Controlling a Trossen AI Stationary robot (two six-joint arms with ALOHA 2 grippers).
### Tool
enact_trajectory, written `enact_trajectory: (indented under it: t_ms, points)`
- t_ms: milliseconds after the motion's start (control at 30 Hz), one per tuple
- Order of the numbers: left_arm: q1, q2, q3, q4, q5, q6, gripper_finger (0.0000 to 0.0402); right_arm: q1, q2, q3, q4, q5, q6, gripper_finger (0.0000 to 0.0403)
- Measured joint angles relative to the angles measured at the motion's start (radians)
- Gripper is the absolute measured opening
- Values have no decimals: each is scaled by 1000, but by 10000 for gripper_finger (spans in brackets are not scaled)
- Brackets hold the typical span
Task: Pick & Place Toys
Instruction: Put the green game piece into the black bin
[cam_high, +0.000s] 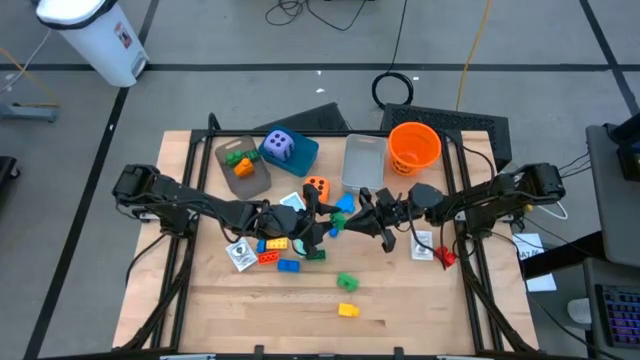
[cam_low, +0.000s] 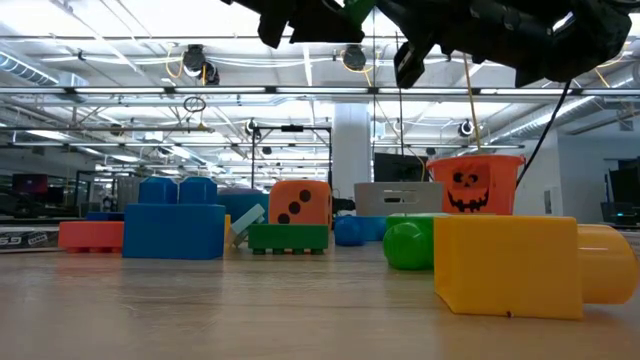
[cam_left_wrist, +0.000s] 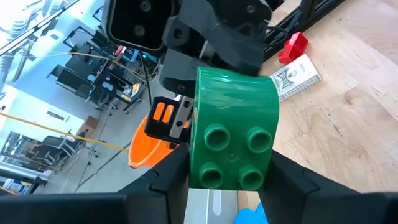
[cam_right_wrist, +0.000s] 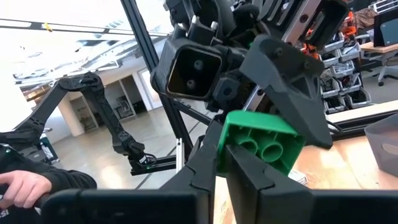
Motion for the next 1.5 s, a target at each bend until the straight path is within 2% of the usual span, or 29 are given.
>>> enact_trajectory:
  t_ms: [300,433,600,833,1067,1233,1367,1500]
  points:
    - [0,-2,0,2,-54,11,163,-2,1,0,28,0,-8,105]
    - [0,-41,0,-49,-75,6,157,-15,1,0,26,0,-16,130]
    - [0,-134,2,-155,-77,-42,163,-46,1,0,23,-10,-16,141]
    - [24,-279,2,-424,-77,-189,157,-82,1,0,-24,-84,-19,135]
    - [129,-400,1,-751,-78,-427,169,-62,1,0,-237,-74,-99,139]
    - [241,-437,1,-934,-76,-569,162,-20,1,-1,-302,-22,-118,137]
    - [343,-439,-14,-1009,-46,-638,156,17,1,-1,-298,-9,-185,135]
    - [454,-439,-61,-1020,6,-671,169,52,1,-1,-297,82,-238,135]
